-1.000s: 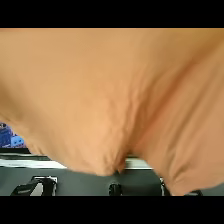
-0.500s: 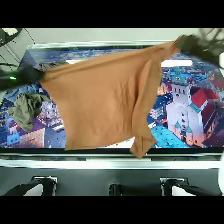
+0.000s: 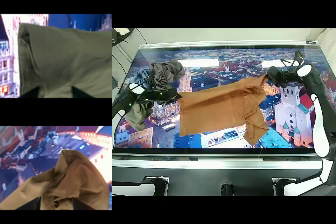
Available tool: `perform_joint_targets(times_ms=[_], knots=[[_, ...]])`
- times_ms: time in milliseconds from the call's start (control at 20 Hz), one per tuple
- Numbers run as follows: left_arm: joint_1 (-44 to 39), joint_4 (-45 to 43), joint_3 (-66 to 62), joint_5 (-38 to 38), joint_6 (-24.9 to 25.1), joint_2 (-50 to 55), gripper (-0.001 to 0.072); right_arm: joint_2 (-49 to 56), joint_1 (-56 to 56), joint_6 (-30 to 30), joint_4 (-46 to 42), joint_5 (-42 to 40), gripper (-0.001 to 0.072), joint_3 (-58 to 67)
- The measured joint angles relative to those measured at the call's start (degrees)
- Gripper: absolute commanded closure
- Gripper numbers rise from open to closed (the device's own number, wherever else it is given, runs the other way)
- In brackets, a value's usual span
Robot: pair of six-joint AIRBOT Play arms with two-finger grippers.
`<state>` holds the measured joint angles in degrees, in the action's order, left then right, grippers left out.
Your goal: Fold the shirts.
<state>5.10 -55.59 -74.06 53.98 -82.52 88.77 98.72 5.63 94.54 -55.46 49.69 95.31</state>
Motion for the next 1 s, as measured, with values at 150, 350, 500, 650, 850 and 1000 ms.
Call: perform_joint_targets(times_ms=[150,350,500,650,850,1000], knots=[[3.06,-0.63,-4.15,8.81,0.09,0.66,0.0106,-3.54,1.46,-2.75,-1.66,6.27,0.0204,1.77],[8.28,-3.48,-3.41,22.21,0.50,-1.03,0.0107,-8.11,6.80,-3.32,-10.34,22.86,0.0209,2.25],[9.92,-4.11,6.78,25.75,2.32,-4.35,0.0108,-9.31,9.38,-4.07,-14.69,35.65,0.0205,-0.13],[10.23,-2.99,18.01,24.94,4.63,-6.71,0.0109,-10.10,9.84,-4.96,-15.80,43.32,0.0204,-3.19],[8.41,1.05,26.12,19.54,6.86,-7.80,0.0109,-11.28,8.76,-6.40,-15.72,45.92,0.0205,-4.90],[5.92,3.76,28.04,15.67,6.43,-8.02,0.0232,-11.61,8.63,-6.97,-16.26,45.57,0.0204,-6.01]])
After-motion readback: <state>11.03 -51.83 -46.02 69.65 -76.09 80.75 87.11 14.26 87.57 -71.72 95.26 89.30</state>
